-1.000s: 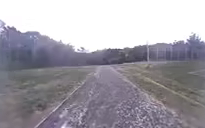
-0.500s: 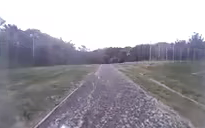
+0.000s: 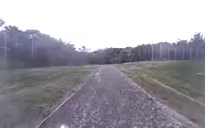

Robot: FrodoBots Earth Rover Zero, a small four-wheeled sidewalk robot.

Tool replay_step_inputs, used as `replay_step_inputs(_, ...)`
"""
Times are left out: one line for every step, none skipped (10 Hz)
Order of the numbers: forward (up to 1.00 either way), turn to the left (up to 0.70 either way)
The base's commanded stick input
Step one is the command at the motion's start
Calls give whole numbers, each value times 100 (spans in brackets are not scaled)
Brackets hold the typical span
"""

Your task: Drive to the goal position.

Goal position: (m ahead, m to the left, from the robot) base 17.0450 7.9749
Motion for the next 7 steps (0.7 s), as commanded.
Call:
replay_step_inputs(70, -14)
replay_step_inputs(70, -13)
replay_step_inputs(70, -11)
replay_step_inputs(70, 0)
replay_step_inputs(70, 0)
replay_step_inputs(70, -12)
replay_step_inputs(70, -6)
